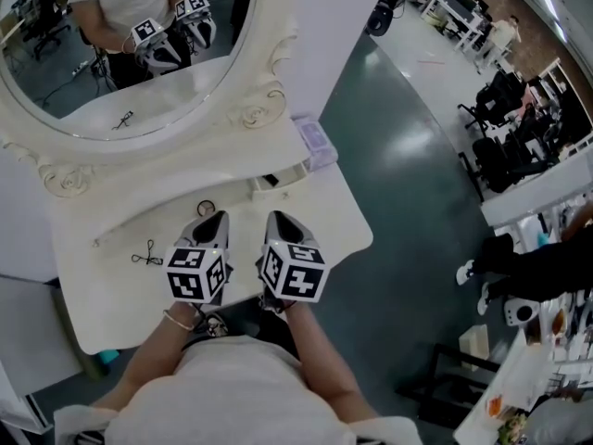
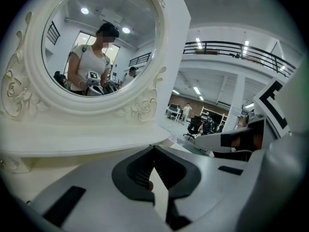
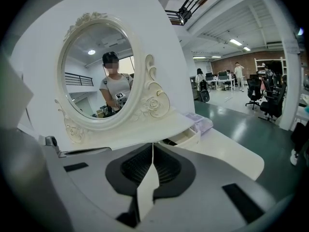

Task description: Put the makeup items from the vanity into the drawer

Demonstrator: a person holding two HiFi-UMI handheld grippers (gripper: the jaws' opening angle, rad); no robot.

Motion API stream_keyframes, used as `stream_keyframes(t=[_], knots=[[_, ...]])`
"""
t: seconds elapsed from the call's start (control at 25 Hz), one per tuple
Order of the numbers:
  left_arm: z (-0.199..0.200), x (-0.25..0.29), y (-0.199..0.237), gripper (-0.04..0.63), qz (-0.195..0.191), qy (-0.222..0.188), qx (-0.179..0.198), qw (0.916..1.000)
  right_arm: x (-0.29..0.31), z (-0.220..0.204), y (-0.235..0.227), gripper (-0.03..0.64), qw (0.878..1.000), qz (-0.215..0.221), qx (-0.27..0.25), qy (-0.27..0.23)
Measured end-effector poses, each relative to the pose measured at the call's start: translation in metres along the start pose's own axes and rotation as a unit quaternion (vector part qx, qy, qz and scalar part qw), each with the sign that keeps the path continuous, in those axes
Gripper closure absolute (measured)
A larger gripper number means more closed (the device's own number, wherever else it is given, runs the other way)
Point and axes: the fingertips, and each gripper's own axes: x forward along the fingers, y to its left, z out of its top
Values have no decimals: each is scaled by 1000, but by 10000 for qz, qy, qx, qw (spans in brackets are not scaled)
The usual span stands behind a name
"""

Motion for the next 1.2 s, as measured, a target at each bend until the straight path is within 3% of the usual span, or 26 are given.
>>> stream_keyframes(t=[0.36,0.68,1.2], knots=[[2,6,-3,592,-2,-22,-66,10000,4,4,-10,592,10000,-24,70,-2],[-4,3,8,592,151,5,-156,9998,11,0,-1,592,9994,298,155,12],[-31,-27,67,592,1107,41,-686,9915,52,-25,41,593,9942,979,41,449]])
